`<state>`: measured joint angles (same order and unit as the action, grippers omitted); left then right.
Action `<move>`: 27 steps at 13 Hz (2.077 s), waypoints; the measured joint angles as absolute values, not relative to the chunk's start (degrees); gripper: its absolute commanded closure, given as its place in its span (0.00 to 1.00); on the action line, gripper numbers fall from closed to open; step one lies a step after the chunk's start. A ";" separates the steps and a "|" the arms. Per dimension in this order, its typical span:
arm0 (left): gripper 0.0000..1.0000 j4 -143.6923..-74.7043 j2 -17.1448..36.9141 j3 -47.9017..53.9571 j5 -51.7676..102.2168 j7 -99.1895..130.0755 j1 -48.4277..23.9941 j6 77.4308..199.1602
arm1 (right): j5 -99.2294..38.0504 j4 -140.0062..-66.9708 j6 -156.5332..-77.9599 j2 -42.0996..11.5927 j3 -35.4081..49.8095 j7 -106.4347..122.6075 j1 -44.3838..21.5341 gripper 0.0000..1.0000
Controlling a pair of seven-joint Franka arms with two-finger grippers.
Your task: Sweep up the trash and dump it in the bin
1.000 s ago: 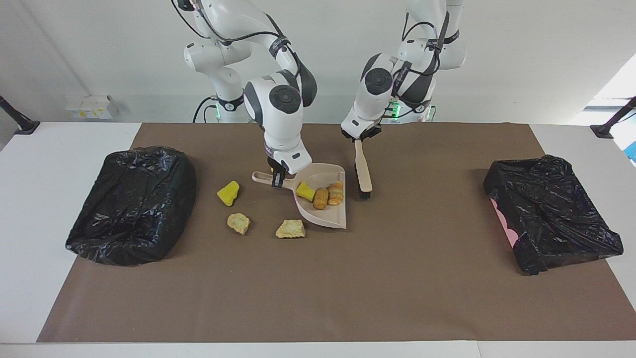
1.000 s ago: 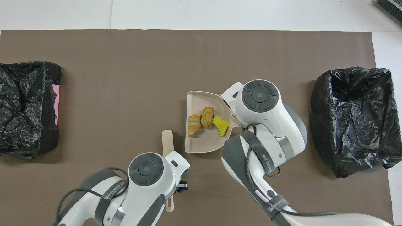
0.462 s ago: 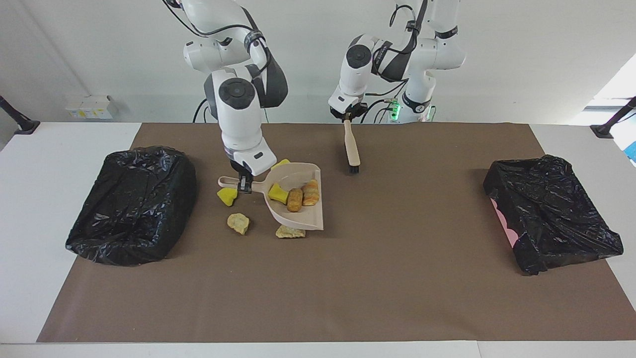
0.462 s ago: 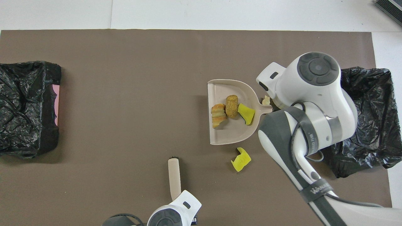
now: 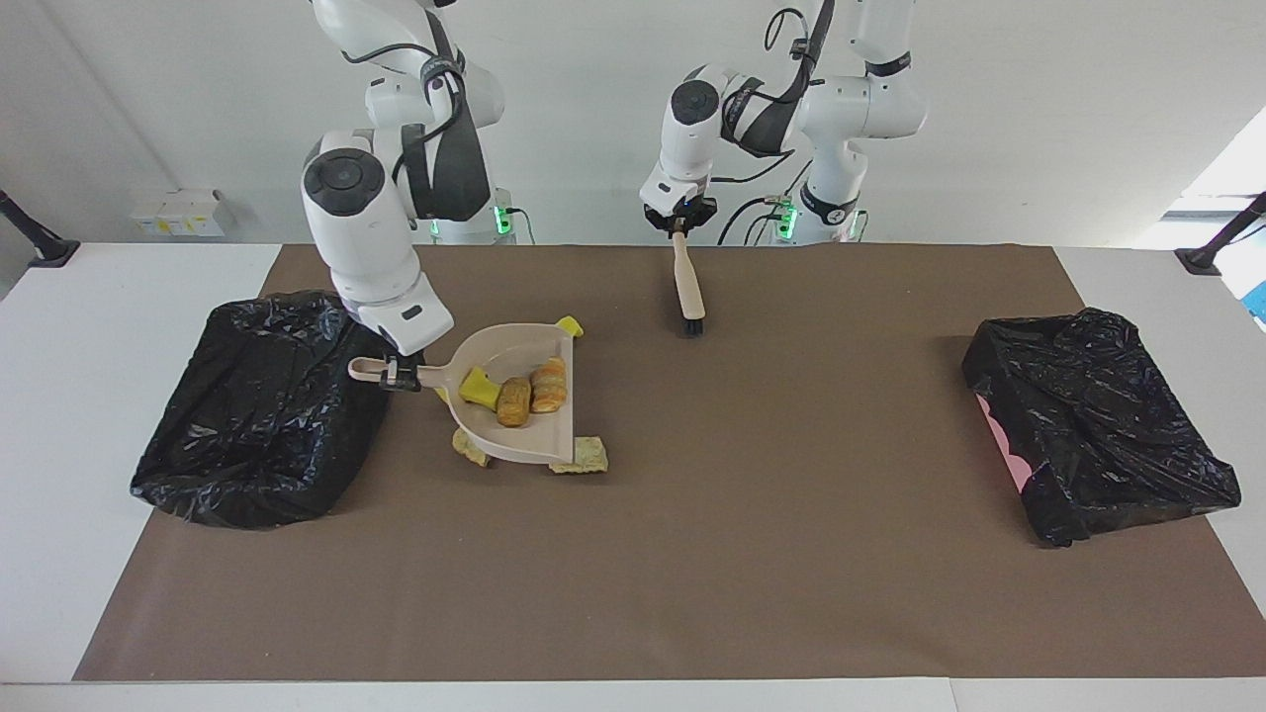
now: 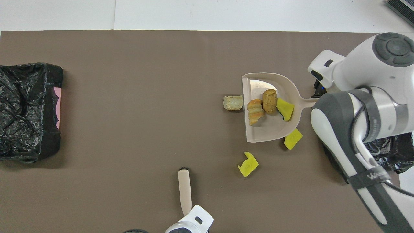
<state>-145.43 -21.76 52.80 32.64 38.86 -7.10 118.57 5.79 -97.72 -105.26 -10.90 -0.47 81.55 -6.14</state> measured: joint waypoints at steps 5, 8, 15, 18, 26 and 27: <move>0.00 -145.73 -21.70 52.71 32.80 38.72 -7.10 118.92 | 5.02 -94.60 -101.51 -9.64 -0.49 88.97 0.00 1.00; 0.00 -145.34 -21.47 52.25 32.82 36.86 -7.09 119.68 | 4.20 -94.50 -99.30 -7.26 -0.51 93.86 3.27 1.00; 0.00 -132.21 -15.22 37.10 18.22 29.88 -7.07 118.32 | 3.75 -94.55 -97.40 -5.66 -0.70 104.10 12.77 1.00; 0.00 -120.88 -9.66 27.10 8.06 22.86 -7.04 112.93 | 5.79 -94.51 -97.73 -5.60 -0.82 108.10 17.61 1.00; 0.00 -102.14 -3.92 6.34 0.63 -2.72 -6.89 106.79 | 24.79 -94.93 -107.68 -5.54 -0.95 109.55 23.79 1.00; 0.00 -99.73 -3.56 4.99 0.56 -5.05 -6.90 104.47 | 27.82 -95.45 -108.17 -5.44 -0.90 108.25 23.66 1.00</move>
